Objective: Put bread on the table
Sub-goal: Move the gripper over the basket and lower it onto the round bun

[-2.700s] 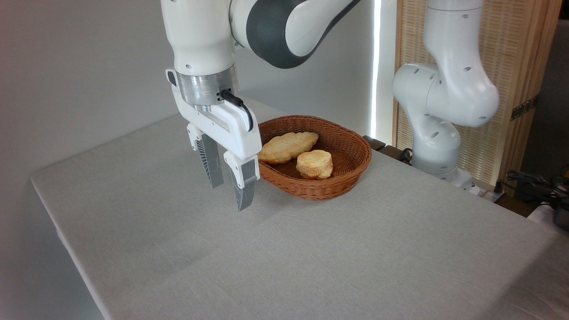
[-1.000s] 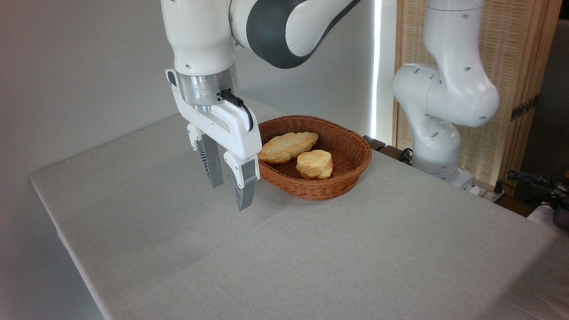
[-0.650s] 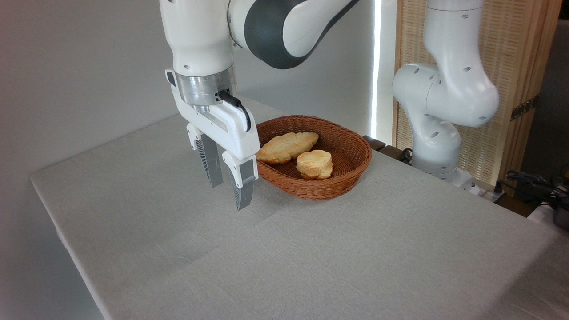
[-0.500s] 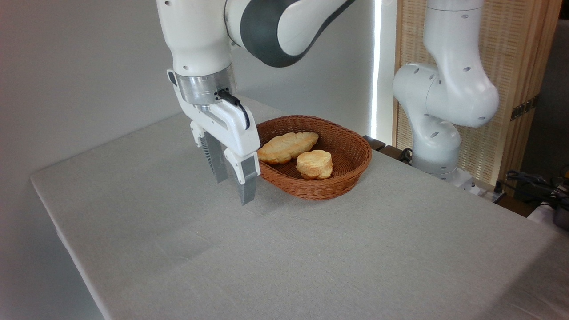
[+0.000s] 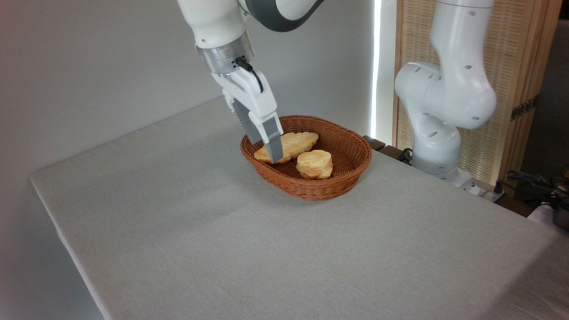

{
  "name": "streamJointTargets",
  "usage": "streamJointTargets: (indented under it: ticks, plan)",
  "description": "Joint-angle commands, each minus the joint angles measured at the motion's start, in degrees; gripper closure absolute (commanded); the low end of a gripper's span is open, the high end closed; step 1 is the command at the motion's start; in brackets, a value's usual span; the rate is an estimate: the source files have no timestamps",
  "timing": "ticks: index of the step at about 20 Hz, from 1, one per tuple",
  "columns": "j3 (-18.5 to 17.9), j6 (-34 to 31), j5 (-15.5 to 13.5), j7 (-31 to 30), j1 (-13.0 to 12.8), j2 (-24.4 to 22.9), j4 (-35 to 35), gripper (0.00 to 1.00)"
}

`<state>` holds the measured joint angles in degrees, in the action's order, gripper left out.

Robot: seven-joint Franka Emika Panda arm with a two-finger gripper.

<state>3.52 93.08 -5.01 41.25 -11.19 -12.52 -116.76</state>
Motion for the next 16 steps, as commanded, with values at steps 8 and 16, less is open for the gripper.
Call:
streamJointTargets:
  ticks: [8,16]
  plan:
    - [-0.53,-2.73,-0.18,5.23,-3.75,-4.53,-10.59,0.00]
    - [-0.54,-2.64,-0.18,8.49,-3.22,-4.18,-13.14,0.00]
